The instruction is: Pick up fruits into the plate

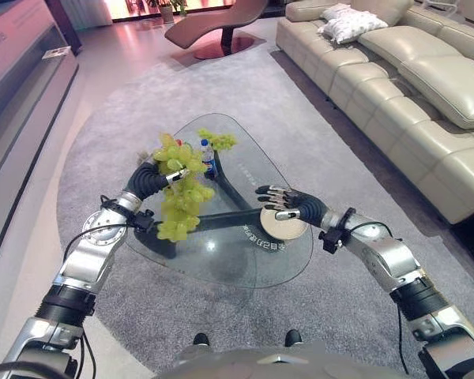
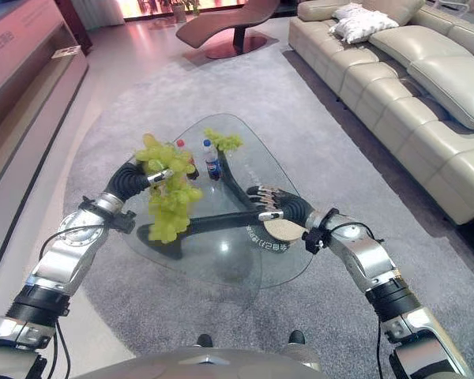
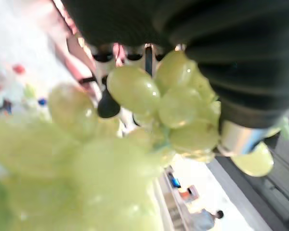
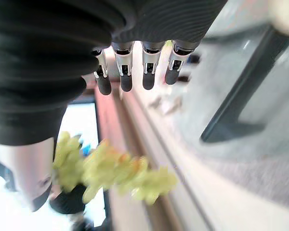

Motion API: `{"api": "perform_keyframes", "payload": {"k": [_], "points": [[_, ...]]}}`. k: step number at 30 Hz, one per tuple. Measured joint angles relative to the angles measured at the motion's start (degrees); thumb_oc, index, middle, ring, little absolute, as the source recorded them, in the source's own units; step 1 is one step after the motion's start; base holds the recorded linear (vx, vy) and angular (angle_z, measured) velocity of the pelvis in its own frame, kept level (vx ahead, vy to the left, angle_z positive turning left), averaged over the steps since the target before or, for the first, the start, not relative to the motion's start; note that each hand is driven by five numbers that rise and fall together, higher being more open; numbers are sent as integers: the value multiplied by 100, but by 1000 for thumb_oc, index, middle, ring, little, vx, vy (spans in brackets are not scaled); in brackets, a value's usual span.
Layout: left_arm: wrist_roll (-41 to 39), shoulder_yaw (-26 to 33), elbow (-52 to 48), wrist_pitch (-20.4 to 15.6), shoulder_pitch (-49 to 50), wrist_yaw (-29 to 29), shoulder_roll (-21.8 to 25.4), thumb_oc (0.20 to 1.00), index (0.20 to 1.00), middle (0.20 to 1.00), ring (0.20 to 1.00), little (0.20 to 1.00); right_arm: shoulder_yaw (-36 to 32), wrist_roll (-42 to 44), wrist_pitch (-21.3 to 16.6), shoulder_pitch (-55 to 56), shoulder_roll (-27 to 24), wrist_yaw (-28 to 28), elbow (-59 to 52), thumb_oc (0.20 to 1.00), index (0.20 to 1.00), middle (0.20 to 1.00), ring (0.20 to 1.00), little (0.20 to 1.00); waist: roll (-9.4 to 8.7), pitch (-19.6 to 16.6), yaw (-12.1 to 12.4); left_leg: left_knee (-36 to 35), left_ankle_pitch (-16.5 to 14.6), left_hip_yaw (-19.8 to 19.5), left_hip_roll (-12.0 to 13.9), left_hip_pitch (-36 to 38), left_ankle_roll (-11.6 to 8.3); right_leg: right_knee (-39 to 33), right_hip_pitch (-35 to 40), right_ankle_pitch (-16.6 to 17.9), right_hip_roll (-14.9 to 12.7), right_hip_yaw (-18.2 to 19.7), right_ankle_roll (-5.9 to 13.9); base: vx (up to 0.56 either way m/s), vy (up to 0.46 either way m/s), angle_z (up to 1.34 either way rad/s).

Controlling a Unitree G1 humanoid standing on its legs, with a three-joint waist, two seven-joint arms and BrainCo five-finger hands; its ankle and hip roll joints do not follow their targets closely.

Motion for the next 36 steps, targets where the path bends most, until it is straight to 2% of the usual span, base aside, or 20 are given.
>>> {"api": "perform_keyframes", "payload": {"k": [6,11,16,23,34,36], "points": [[-761,-214,-296,197,-221,-820,155,200,200,200,200,200,166,722,236,-245,66,62,-648,1000,1000,1000,1000,1000,-9,-117,25,3,6,2,-7,-57,2,1,-48,30,12,-9,3,-19,3,0],[-1004,-290,-741,262,-224,-1235,242,200,200,200,200,200,303,867,266,-248,30,46,-986,1000,1000,1000,1000,1000,-10,-123,-16,12,16,8,-10,-56,-14,18,-48,31,26,-5,3,0,0,0],[-1345,-489,-737,454,-447,-1476,290,200,200,200,200,200,388,981,265,-255,63,-28,-1061,1000,1000,1000,1000,1000,-10,-127,-22,14,15,31,-10,-55,-14,24,-68,31,24,25,2,-1,2,-1],[-1556,-665,-736,488,-622,-1486,283,200,200,200,200,200,603,1128,327,-403,184,-241,-1061,1000,1000,1000,1000,1000,3,-141,-38,12,15,50,-8,-50,-14,23,-93,33,17,85,1,-3,3,-2],[-1648,-992,-738,480,-701,-1472,237,200,200,200,200,200,948,1878,1011,-472,291,-256,-1062,1000,1000,1000,1000,1000,17,-288,-41,12,15,48,-9,-45,-14,25,-90,32,19,94,1,0,0,0],[-1648,-1078,-738,473,-754,-1428,224,200,200,200,200,200,985,1943,1027,-472,295,-312,-1061,1000,1000,1000,1000,1000,17,-288,-43,8,13,46,-9,-47,-11,24,-87,32,16,94,1,0,0,0]]}}
